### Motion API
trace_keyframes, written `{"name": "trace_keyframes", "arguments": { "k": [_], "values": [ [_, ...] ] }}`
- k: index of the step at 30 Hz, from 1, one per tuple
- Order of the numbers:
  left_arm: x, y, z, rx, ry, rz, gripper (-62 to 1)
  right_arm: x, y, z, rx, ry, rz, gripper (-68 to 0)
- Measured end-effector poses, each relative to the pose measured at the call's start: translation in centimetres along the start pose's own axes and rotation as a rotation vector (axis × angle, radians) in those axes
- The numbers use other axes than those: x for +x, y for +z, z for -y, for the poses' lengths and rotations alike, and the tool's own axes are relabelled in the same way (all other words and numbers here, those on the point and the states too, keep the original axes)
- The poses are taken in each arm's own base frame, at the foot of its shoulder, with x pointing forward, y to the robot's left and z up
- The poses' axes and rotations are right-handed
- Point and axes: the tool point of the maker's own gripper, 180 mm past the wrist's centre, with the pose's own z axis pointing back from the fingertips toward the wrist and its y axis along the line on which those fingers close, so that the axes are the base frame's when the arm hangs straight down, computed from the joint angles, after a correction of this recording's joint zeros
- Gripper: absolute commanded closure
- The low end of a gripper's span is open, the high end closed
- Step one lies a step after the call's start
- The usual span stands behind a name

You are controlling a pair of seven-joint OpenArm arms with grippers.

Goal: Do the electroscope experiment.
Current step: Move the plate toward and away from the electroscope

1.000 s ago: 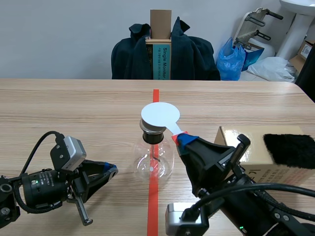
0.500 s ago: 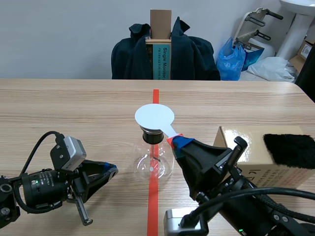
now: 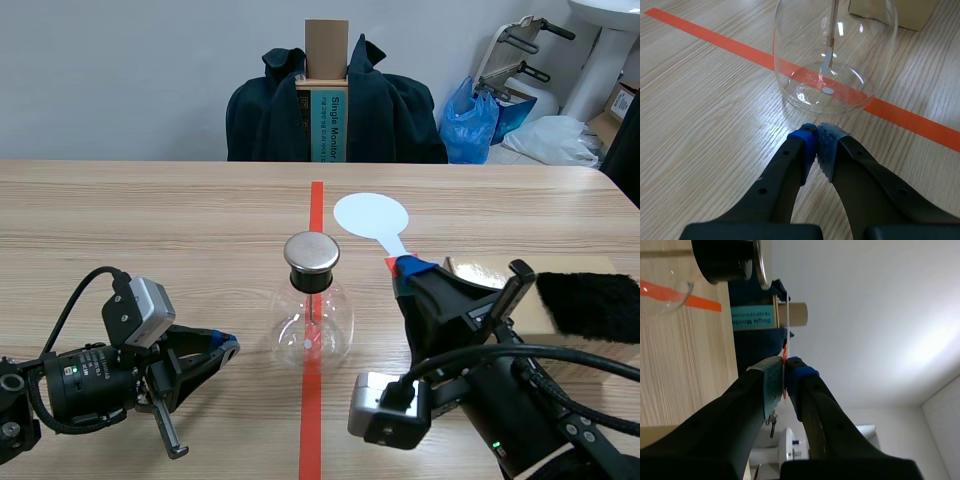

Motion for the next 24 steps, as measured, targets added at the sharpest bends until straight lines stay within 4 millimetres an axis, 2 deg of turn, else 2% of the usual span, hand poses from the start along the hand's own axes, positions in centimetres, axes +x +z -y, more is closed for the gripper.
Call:
{"name": "trace_keyframes", "arguments": {
  "k": [5, 12, 14, 24],
  "values": [
    [-0.1, 0.0, 0.0, 0.0, 0.0, -0.003, -2.9, -2.1, 0.1, 0.0, 0.0, 0.0, -0.116, -0.8],
    [-0.1, 0.0, 0.0, 0.002, -0.002, -0.003, -2.9, -3.4, 0.3, 0.0, 0.0, -0.001, -0.19, -0.8],
    [-0.1, 0.0, 0.0, 0.002, -0.002, -0.003, -2.9, -3.2, 0.3, 0.0, 0.0, -0.001, -0.178, -0.8],
    [-0.1, 0.0, 0.0, 0.002, -0.002, -0.003, -2.9, 0.4, 0.0, 0.0, -0.001, -0.003, 0.024, -0.8]
  ]
}}
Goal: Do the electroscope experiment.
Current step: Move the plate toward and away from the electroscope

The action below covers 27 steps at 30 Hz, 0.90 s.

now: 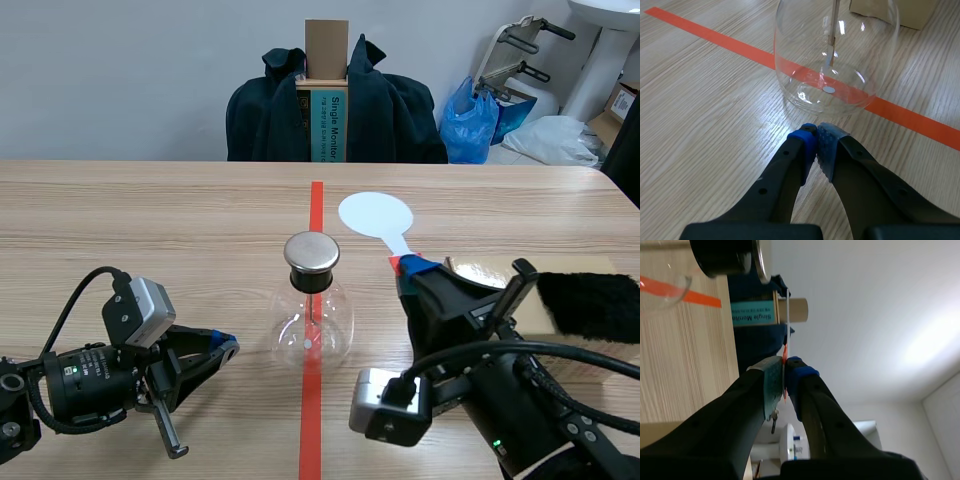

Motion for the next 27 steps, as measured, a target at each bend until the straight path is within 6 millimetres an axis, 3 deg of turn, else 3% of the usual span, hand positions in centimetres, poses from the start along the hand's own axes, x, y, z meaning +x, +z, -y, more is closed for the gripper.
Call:
{"name": "trace_keyframes", "arguments": {
  "k": [12, 27],
  "values": [
    [0.0, 0.0, 0.0, 0.0, 0.0, 0.0, -2.9, 4.0, 0.5, 0.0, 0.002, 0.003, 0.223, -0.8],
    [0.0, 0.0, 0.0, 0.0, 0.0, 0.0, -2.9, 4.2, 0.5, 0.0, 0.001, 0.004, 0.236, -0.8]
  ]
}}
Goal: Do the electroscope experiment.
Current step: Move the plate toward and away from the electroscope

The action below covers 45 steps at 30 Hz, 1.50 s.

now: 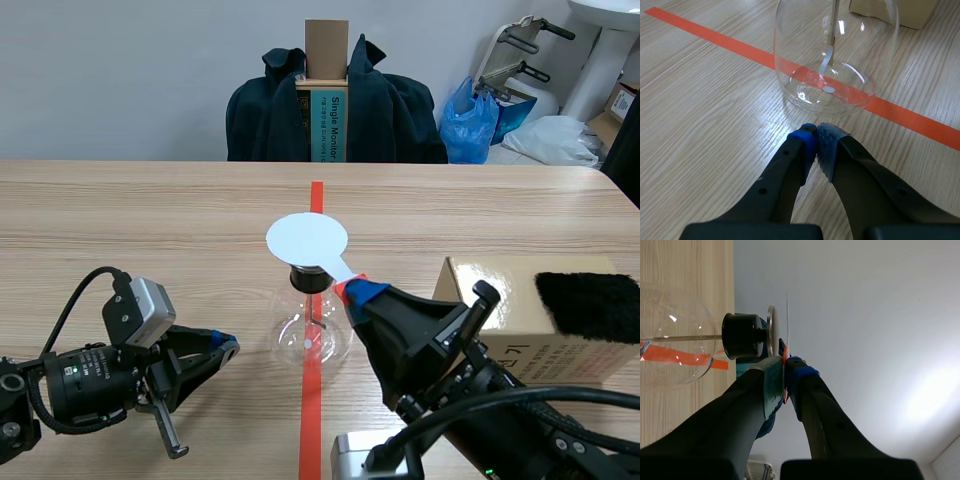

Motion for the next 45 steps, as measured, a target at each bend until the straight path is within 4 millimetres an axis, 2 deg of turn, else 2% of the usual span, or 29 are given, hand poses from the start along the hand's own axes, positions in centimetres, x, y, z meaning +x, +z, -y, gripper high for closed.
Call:
{"name": "trace_keyframes", "arguments": {
  "k": [5, 12, 20, 25, 36, 45],
  "values": [
    [0.0, 0.0, 0.0, 0.0, 0.0, 0.0, -2.9, -2.1, 0.1, 0.0, 0.0, 0.001, -0.118, -0.8],
    [0.0, 0.0, 0.0, 0.0, 0.0, 0.0, -2.9, -6.6, 1.2, 0.0, 0.0, -0.002, -0.375, -0.8],
    [0.0, 0.0, -0.1, 0.003, -0.003, 0.0, -2.9, -8.9, 2.4, 0.0, -0.001, -0.005, -0.518, -0.8],
    [0.0, 0.0, -0.1, 0.003, -0.003, 0.0, -2.9, -8.6, 2.2, 0.0, -0.001, -0.005, -0.495, -0.8],
    [0.0, 0.0, -0.1, 0.003, -0.003, 0.0, -2.9, -3.4, 0.3, 0.0, -0.002, -0.004, -0.193, -0.8],
    [0.0, 0.0, -0.1, 0.003, -0.003, 0.0, -2.9, -1.7, 0.1, 0.0, -0.002, -0.003, -0.094, -0.8]
  ]
}}
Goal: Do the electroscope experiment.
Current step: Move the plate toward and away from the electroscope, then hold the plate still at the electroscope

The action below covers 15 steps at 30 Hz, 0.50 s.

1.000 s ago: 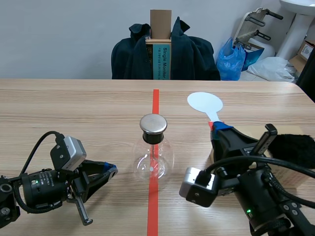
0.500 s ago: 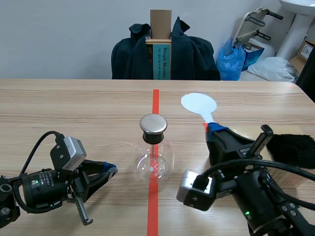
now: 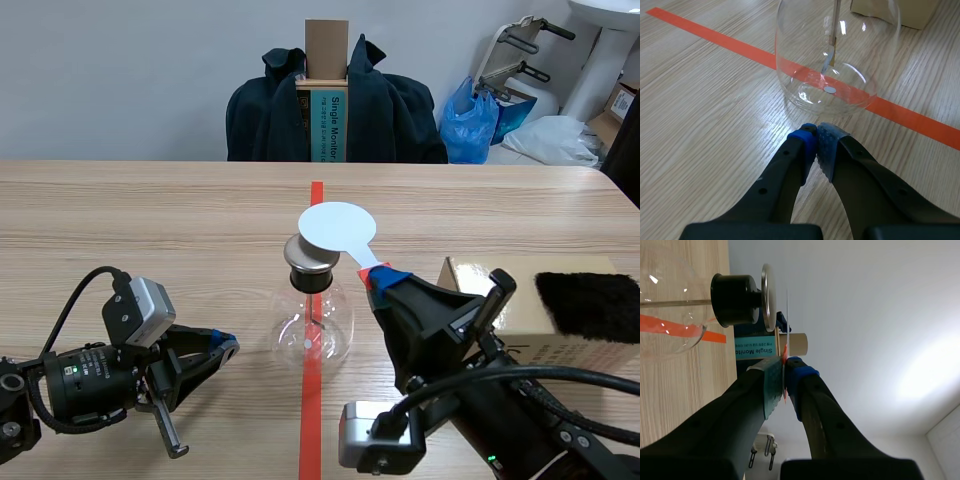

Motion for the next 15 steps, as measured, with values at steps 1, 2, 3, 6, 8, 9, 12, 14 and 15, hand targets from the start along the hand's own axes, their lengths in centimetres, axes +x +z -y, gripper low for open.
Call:
{"name": "trace_keyframes", "arguments": {
  "k": [1, 2, 3, 6, 8, 9, 12, 14, 15],
  "values": [
    [0.0, 0.0, 0.0, 0.0, 0.0, 0.0, -2.9, 0.06, 0.0, -0.01, 0.0, 0.0, 0.003, -0.8],
    [0.0, 0.0, 0.0, 0.0, 0.0, 0.0, -2.9, 0.12, 0.0, -0.01, 0.0, 0.0, 0.006, -0.8],
    [0.0, 0.0, 0.0, 0.0, 0.0, 0.0, -2.9, 0.12, 0.01, 0.0, 0.0, 0.0, 0.007, -0.8],
    [0.0, 0.0, 0.0, 0.0, 0.0, 0.0, -2.9, 0.39, 0.01, -0.01, 0.001, 0.0, 0.022, -0.8],
    [0.0, 0.0, 0.0, 0.0, 0.0, 0.0, -2.9, 0.46, 0.01, -0.01, 0.0, 0.0, 0.025, -0.8],
    [0.0, 0.0, 0.0, 0.0, 0.0, 0.0, -2.9, 0.45, 0.01, -0.01, 0.0, 0.0, 0.025, -0.8],
    [0.0, 0.0, 0.0, 0.0, 0.0, 0.0, -2.9, 0.45, 0.01, -0.01, 0.0, 0.0, 0.025, -0.8],
    [0.0, 0.0, 0.0, 0.0, 0.0, 0.0, -2.9, 0.45, 0.01, -0.01, 0.0, 0.0, 0.025, -0.8],
    [0.0, 0.0, 0.0, 0.0, 0.0, 0.0, -2.9, 0.45, 0.01, -0.01, 0.0, 0.0, 0.025, -0.8]
  ]
}}
